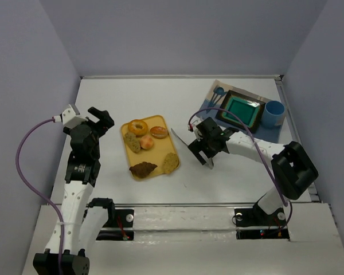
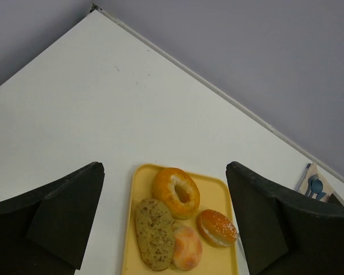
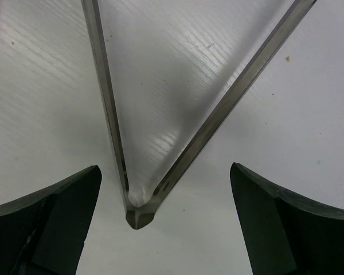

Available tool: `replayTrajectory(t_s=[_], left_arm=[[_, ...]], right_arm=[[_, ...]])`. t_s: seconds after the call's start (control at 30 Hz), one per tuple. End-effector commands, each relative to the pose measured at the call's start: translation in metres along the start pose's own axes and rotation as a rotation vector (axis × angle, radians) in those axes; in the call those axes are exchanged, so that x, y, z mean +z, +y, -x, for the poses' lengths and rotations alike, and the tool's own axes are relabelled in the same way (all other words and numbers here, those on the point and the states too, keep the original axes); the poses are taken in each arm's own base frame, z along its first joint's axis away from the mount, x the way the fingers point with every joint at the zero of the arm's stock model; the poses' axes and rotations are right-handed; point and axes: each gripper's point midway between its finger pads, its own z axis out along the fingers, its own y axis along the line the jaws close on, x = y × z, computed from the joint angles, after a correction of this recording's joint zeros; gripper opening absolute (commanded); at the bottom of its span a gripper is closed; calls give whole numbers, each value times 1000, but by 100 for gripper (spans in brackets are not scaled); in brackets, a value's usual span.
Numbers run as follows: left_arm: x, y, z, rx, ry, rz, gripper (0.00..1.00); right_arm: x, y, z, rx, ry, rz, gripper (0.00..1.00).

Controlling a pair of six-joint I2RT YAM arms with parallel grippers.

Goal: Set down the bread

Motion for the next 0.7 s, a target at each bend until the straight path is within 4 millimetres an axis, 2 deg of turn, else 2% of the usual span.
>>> replayTrajectory(t_s=[0.0,0.13,0.23,0.33,0.5,0.67], left_arm=[[3,-3,5,20,-24,-19,99],[3,-3,5,21,-27,-17,99],[3,1,6,18,-35,-2,99],[2,2,7,16,-40,5,99],[2,3,7,10,-44,12,99],[2,4,5,5,-39,11,99]], right_arm=[[2,-1,17,-27,-29,10,100],[14,-2,22,-14,-29,-7,100],[24,-1,43,2,-111,-8,100],[29,-2,54,14,-150,-18,100],[46,-5,57,56,-158,-26,100],[60,-24,49,163,-127,-63,100]])
